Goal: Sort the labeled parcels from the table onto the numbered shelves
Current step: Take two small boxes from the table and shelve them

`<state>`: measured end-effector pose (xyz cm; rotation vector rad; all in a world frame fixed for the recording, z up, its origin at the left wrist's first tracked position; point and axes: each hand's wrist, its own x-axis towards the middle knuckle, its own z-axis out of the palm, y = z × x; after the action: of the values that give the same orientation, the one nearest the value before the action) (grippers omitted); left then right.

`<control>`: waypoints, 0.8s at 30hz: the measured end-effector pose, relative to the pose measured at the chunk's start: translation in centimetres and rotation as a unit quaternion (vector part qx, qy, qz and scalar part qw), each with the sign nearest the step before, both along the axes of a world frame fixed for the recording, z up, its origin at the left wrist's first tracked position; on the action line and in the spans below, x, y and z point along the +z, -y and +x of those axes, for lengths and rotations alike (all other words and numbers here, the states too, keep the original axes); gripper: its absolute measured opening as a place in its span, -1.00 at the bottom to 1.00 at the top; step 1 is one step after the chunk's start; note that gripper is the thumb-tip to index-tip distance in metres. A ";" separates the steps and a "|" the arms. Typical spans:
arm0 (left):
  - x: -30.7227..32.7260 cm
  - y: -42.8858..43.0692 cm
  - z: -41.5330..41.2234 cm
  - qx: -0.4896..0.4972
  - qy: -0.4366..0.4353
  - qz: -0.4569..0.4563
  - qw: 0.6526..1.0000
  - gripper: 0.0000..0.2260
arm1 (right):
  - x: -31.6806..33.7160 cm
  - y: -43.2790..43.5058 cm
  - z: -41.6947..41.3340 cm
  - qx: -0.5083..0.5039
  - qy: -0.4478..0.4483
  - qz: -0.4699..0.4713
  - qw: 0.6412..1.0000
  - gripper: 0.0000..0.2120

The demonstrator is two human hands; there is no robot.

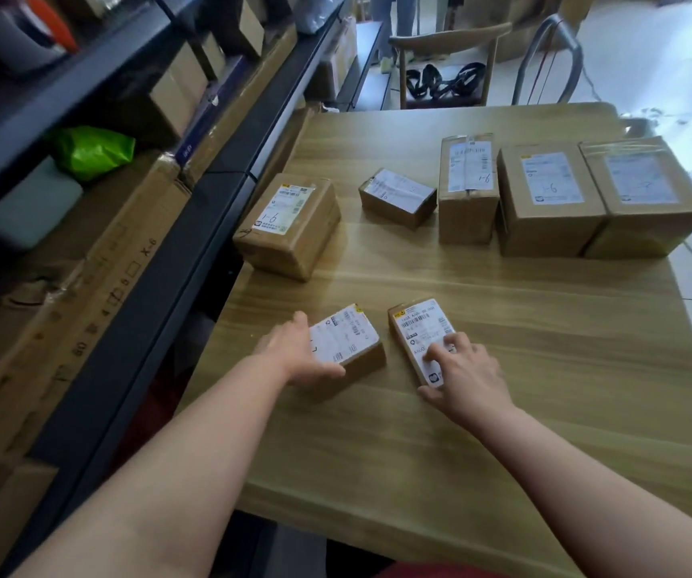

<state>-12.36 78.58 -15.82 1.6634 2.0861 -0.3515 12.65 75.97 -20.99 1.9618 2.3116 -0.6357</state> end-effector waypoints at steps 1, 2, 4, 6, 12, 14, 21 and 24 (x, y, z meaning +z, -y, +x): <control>-0.3 0.7 0.0 0.044 0.008 0.008 0.999 -0.18 | 0.1 0.0 0.0 -0.002 0.000 0.000 1.000 -0.56; -0.6 1.4 0.1 0.077 0.009 0.019 0.997 -0.18 | 0.1 0.0 -0.1 -0.003 -0.003 -0.002 1.000 -0.55; -1.1 2.5 0.6 0.122 0.009 0.042 0.992 -0.17 | 0.2 0.0 -0.2 -0.001 -0.008 -0.004 1.000 -0.55; -1.4 3.3 1.6 0.145 0.017 0.053 0.988 -0.17 | 0.3 0.1 -0.3 0.004 -0.005 -0.005 1.000 -0.53; -2.0 5.0 3.6 0.173 0.106 0.079 0.976 -0.01 | -0.2 0.4 -0.6 -0.016 -0.022 -0.012 1.000 -0.23; -2.4 5.2 4.2 0.151 0.120 0.088 0.977 0.12 | -0.7 0.3 -1.0 -0.057 -0.078 -0.029 0.995 -0.04; -3.2 5.5 5.5 0.154 0.115 0.081 0.978 0.04 | -2.0 0.6 -1.2 -0.065 -0.124 -0.043 0.989 -0.14; -3.3 5.9 5.6 0.180 0.114 0.091 0.973 0.00 | -2.4 0.9 -0.9 -0.050 -0.124 -0.032 0.990 -0.17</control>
<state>-6.76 72.64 -19.09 1.3056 2.2352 0.1456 11.78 75.03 -23.42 2.0868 2.2995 -1.0038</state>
